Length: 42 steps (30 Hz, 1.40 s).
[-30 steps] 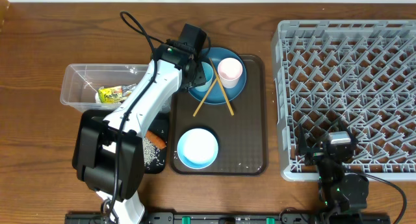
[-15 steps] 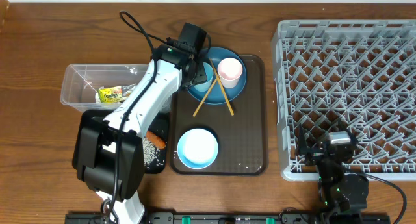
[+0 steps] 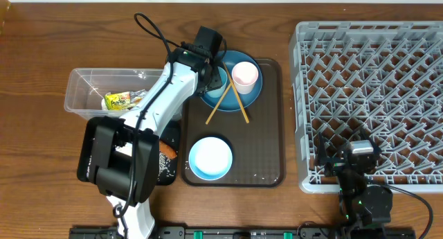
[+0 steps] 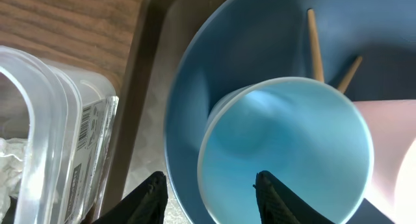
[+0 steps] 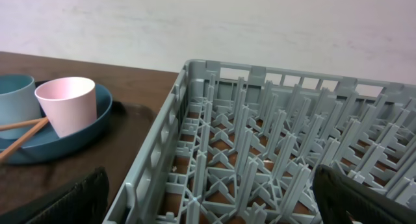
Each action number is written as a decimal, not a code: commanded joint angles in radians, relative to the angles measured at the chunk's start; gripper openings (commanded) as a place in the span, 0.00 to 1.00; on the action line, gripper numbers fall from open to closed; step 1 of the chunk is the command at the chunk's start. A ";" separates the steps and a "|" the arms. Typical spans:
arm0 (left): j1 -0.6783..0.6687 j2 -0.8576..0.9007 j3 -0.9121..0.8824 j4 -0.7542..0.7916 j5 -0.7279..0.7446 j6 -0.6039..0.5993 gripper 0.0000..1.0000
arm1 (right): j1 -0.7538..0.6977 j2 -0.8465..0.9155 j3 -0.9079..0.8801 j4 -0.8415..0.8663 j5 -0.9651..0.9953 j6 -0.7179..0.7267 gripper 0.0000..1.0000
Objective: Sort waste into correct bins and load items into the dishwasher rack
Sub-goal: 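Lower the left gripper and grasp the light-blue cup rim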
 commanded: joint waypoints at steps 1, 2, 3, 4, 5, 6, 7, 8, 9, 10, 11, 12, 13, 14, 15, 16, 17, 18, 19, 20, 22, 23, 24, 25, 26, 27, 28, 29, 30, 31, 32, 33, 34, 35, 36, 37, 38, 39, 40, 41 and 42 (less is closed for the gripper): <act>0.000 0.010 -0.006 0.001 -0.005 -0.009 0.46 | 0.006 -0.005 -0.001 -0.004 0.000 -0.013 0.99; 0.000 0.012 -0.006 0.001 -0.005 -0.009 0.45 | 0.006 -0.005 -0.001 -0.004 0.000 -0.013 0.99; 0.000 0.014 -0.006 0.001 -0.005 -0.010 0.42 | 0.006 -0.005 -0.001 -0.004 0.000 -0.013 0.99; 0.000 0.016 -0.006 0.001 -0.005 -0.009 0.42 | 0.006 -0.005 -0.001 -0.004 0.000 -0.013 0.99; 0.000 0.019 -0.006 0.002 -0.005 -0.010 0.41 | 0.006 -0.005 -0.001 -0.004 0.000 -0.013 0.99; 0.000 0.021 -0.006 0.004 -0.005 -0.010 0.42 | 0.006 -0.005 -0.001 -0.004 0.000 -0.013 0.99; 0.000 0.025 -0.006 0.008 -0.005 -0.009 0.42 | 0.006 -0.005 -0.001 -0.004 0.000 -0.013 0.99; 0.000 0.026 -0.006 0.010 -0.005 -0.009 0.41 | 0.006 -0.005 -0.001 -0.004 0.000 -0.013 0.99; 0.000 0.026 -0.006 0.012 -0.005 -0.009 0.41 | 0.006 -0.005 -0.001 -0.004 0.000 -0.013 0.99; 0.000 0.026 -0.006 0.012 -0.005 -0.009 0.41 | 0.006 -0.005 -0.001 -0.004 0.000 -0.013 0.99; 0.000 0.026 -0.006 0.012 -0.005 -0.009 0.38 | 0.006 -0.005 -0.001 -0.004 0.000 -0.013 0.99; 0.000 0.026 -0.006 0.012 -0.005 -0.009 0.35 | 0.006 -0.005 -0.001 -0.004 0.000 -0.013 0.99; 0.000 0.026 -0.006 0.011 -0.005 -0.009 0.33 | 0.006 -0.005 -0.001 -0.004 0.000 -0.013 0.99; 0.000 0.026 -0.006 0.009 -0.005 -0.009 0.29 | 0.006 -0.005 -0.001 -0.004 0.000 -0.013 0.99; 0.000 0.026 -0.006 0.008 -0.005 -0.009 0.27 | 0.006 -0.005 -0.001 -0.004 0.000 -0.013 0.99; 0.000 0.026 -0.006 0.008 -0.004 -0.009 0.26 | 0.006 -0.005 -0.001 -0.004 0.000 -0.013 0.99; 0.000 0.026 -0.006 0.007 -0.004 -0.009 0.26 | 0.006 -0.005 -0.001 -0.004 0.000 -0.013 0.99; 0.000 0.026 -0.006 0.007 -0.004 -0.009 0.26 | 0.006 -0.005 -0.001 -0.004 0.000 -0.013 0.99; 0.000 0.026 -0.006 0.007 -0.004 -0.009 0.26 | 0.006 -0.005 -0.001 -0.004 0.000 -0.013 0.99; 0.000 0.026 -0.006 0.007 -0.004 -0.009 0.26 | 0.006 -0.005 -0.001 -0.004 0.000 -0.013 0.99; 0.000 0.026 -0.006 0.007 -0.004 -0.009 0.25 | 0.006 -0.005 -0.001 -0.004 0.000 -0.013 0.99; 0.000 0.026 -0.006 0.007 -0.004 -0.009 0.25 | 0.006 -0.005 -0.001 -0.004 0.000 -0.013 0.99; 0.000 0.026 -0.006 0.007 -0.004 -0.009 0.25 | 0.006 -0.005 -0.001 -0.004 0.000 -0.013 0.99; 0.000 0.026 -0.006 0.006 -0.004 -0.009 0.25 | 0.006 -0.005 -0.001 -0.004 0.000 -0.013 0.99; 0.000 0.026 -0.006 0.004 -0.004 -0.009 0.25 | 0.006 -0.005 -0.001 -0.004 0.000 -0.013 0.99; 0.000 0.026 -0.006 0.003 -0.004 -0.009 0.25 | 0.006 -0.005 -0.001 -0.004 0.000 -0.013 0.99; 0.000 0.028 -0.006 0.003 -0.004 -0.009 0.25 | 0.006 -0.005 -0.001 -0.004 0.000 -0.013 0.99; 0.000 0.029 -0.007 0.003 -0.004 -0.009 0.25 | 0.006 -0.005 -0.001 -0.004 0.000 -0.013 0.99; 0.000 0.030 -0.008 0.002 -0.004 -0.009 0.25 | 0.006 -0.005 -0.001 -0.004 0.000 -0.013 0.99; 0.000 0.031 -0.009 0.001 -0.004 -0.009 0.25 | 0.006 -0.005 -0.001 -0.004 0.000 -0.013 0.99; 0.000 0.032 -0.013 0.002 -0.004 -0.009 0.25 | 0.006 -0.005 -0.001 -0.004 0.000 -0.013 0.99; 0.000 0.032 -0.016 0.004 -0.004 -0.009 0.25 | 0.006 -0.005 -0.001 -0.004 0.000 -0.013 0.99; 0.000 0.032 -0.020 0.007 -0.005 -0.009 0.25 | 0.006 -0.005 -0.001 -0.004 0.000 -0.013 0.99; 0.000 0.032 -0.021 0.008 -0.005 -0.009 0.25 | 0.006 -0.005 -0.001 -0.004 0.000 -0.013 0.99; 0.000 0.032 -0.021 0.009 -0.005 -0.009 0.25 | 0.006 -0.005 -0.001 -0.004 0.000 -0.013 0.98; 0.000 0.032 -0.021 0.013 -0.005 -0.009 0.25 | 0.006 -0.005 -0.001 -0.004 0.000 -0.013 0.99; 0.000 0.032 -0.021 0.018 -0.005 -0.009 0.23 | 0.006 -0.005 -0.001 -0.004 0.000 -0.013 0.99; 0.000 0.031 -0.020 0.021 -0.005 -0.009 0.22 | 0.006 -0.005 -0.001 -0.004 0.000 -0.013 0.99; 0.002 0.031 -0.020 0.025 -0.005 -0.009 0.22 | 0.006 -0.005 -0.001 -0.004 0.000 -0.013 0.99; 0.003 0.031 -0.020 0.027 -0.005 -0.009 0.22 | 0.006 -0.005 -0.001 -0.004 0.000 -0.013 0.99; 0.003 0.031 -0.020 0.030 -0.005 -0.008 0.20 | 0.006 -0.005 -0.001 -0.004 0.000 -0.013 0.99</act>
